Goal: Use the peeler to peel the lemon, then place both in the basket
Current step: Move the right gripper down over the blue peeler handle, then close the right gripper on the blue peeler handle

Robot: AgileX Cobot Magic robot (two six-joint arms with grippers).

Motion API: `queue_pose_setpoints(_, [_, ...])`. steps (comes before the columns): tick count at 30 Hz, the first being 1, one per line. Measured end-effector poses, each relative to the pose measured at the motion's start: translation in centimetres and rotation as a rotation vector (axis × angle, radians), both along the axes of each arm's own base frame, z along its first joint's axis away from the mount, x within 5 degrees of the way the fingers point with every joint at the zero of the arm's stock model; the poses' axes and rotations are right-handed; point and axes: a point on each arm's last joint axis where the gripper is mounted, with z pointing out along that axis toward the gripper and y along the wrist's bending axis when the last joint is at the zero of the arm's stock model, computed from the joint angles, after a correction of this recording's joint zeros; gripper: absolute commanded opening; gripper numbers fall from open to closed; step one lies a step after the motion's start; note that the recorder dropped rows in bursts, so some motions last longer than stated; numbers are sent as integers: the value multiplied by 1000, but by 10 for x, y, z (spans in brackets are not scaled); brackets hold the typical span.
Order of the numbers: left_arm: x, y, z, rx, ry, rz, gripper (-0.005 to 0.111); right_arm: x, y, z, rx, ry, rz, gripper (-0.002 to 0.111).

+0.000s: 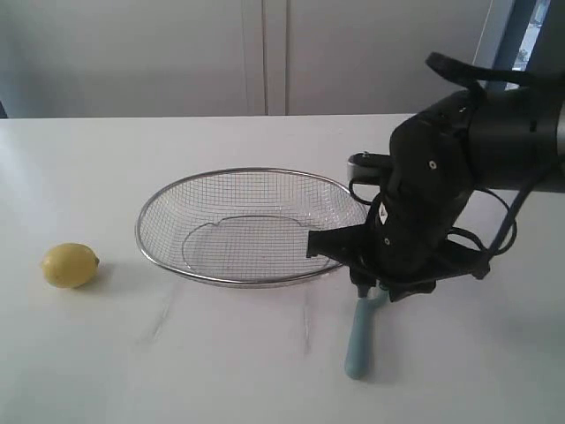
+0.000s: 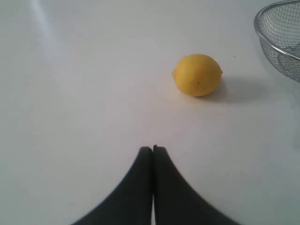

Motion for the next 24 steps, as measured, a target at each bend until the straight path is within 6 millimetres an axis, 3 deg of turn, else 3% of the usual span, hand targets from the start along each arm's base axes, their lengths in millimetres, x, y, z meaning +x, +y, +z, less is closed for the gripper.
queue_pose_setpoints(10, [0, 0, 0, 0, 0, 0, 0, 2, 5, -17, 56, -6, -44, 35])
queue_pose_setpoints(17, [0, 0, 0, 0, 0, 0, 0, 0, 4, -39, 16, 57, -48, 35])
queue_pose_setpoints(24, [0, 0, 0, 0, 0, 0, 0, 3, 7, -45, 46, 50, -60, 35])
